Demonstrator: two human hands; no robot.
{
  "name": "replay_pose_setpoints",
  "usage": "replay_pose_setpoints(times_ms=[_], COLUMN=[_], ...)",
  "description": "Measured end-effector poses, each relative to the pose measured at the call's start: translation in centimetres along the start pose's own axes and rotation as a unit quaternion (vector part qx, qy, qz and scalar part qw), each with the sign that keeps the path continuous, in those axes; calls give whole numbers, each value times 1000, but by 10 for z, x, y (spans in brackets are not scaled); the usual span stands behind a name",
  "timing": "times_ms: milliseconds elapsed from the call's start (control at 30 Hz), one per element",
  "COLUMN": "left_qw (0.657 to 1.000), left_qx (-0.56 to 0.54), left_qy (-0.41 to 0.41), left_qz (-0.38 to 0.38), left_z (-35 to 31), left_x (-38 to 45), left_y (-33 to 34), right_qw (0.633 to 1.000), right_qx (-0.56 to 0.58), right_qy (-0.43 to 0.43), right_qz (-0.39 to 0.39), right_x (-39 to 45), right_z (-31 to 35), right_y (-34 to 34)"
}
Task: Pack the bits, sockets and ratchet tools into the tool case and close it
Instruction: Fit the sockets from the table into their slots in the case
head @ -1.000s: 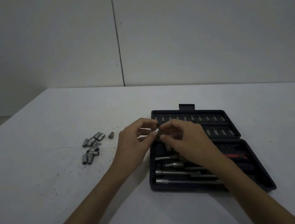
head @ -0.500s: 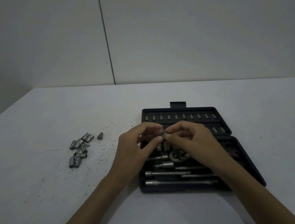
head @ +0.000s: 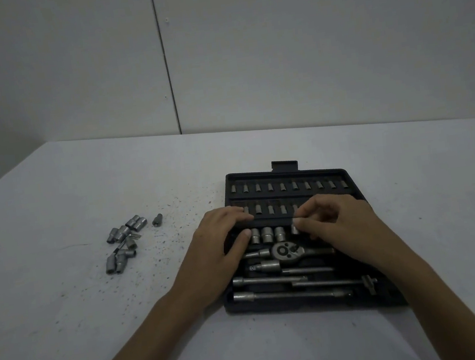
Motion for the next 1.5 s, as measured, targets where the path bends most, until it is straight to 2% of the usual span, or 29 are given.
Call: replay_pose_setpoints(times_ms=[767, 1500], left_qw=[1000, 1000], left_qx=[6, 13], left_qy=[4, 2], left_qz=[17, 22], left_z=[0, -1], left_x=[0, 0], left_y=[3, 3], right_qw=[994, 996], right_qx=[-109, -90], right_qy=[8, 17], right_qz=[-11, -7], right_x=[-4, -5], right_z=[2, 2], right_y=[1, 2])
Point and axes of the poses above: each hand's wrist, its own x-axis towards the middle knuckle, its own y-axis out of the palm, z = x × y, the point moved 6 cm from there along x, towards the middle knuckle, and after that the axes turned 15 degrees about -y, right-handed, at the moved point
